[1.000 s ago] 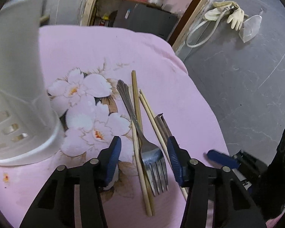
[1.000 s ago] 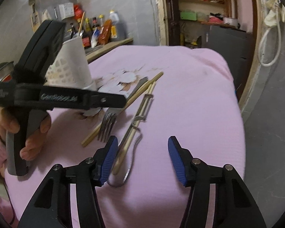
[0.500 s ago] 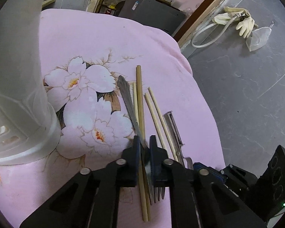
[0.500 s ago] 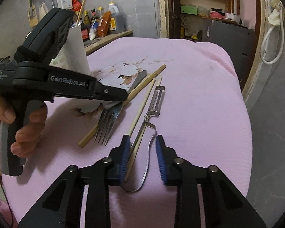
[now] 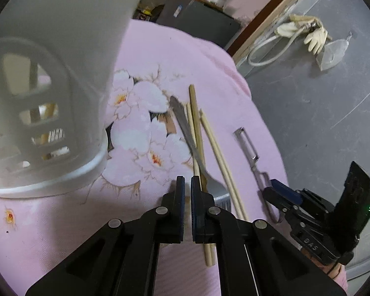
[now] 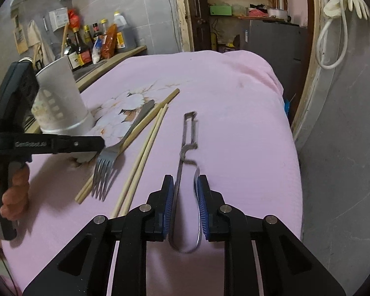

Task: Organize utensils
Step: 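Close the left tool on a metal fork while the right tool grasps the peeler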

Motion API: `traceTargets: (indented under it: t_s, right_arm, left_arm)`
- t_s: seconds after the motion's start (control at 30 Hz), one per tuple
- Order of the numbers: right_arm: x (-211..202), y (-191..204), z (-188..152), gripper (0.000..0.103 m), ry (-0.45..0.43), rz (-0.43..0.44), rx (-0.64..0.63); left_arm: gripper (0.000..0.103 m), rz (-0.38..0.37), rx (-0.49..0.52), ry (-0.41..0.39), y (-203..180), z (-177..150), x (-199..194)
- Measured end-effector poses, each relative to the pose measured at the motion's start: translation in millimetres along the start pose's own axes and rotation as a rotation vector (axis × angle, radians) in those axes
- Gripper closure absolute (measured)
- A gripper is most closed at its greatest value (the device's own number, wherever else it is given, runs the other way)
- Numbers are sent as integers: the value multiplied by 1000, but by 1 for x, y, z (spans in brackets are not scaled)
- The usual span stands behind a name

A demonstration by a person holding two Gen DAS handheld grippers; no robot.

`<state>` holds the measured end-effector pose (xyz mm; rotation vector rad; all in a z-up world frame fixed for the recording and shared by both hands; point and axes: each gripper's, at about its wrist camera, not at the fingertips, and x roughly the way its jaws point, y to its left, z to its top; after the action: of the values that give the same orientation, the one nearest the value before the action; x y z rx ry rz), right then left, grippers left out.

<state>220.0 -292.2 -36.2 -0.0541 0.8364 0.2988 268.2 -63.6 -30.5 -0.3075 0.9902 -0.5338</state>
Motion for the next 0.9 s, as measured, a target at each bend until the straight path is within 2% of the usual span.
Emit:
traceTargets:
  t_s: [0.07,0.1,0.23,0.5,0.67,0.77,0.9]
  right_arm:
    - [3,0,7,73,-4,-11,-10]
    - [6,-2,13,71,-8,-7,-9]
    - [20,-5,28,70,-5,13,-7]
    - [45,-13,43,70,26,37,-17]
    - [44,-14,40,80,25,29,-28]
    - [41,-13,38,85,20,27,-33]
    - [37,-11,34,88,14,30,-34]
  left_arm:
    - [100,-3,19,-22,-6,2,-3]
    - [99,2,26,-29,-9,3,-3]
    - [86,-1,42,-25,-22,10,4]
    - [85,38,38,48,-29,25,33]
    - [88,90,22,75,-32,31,46]
    - [98,90,5,78,-31,32,45]
    - [100,79,1,81,-28,28,40]
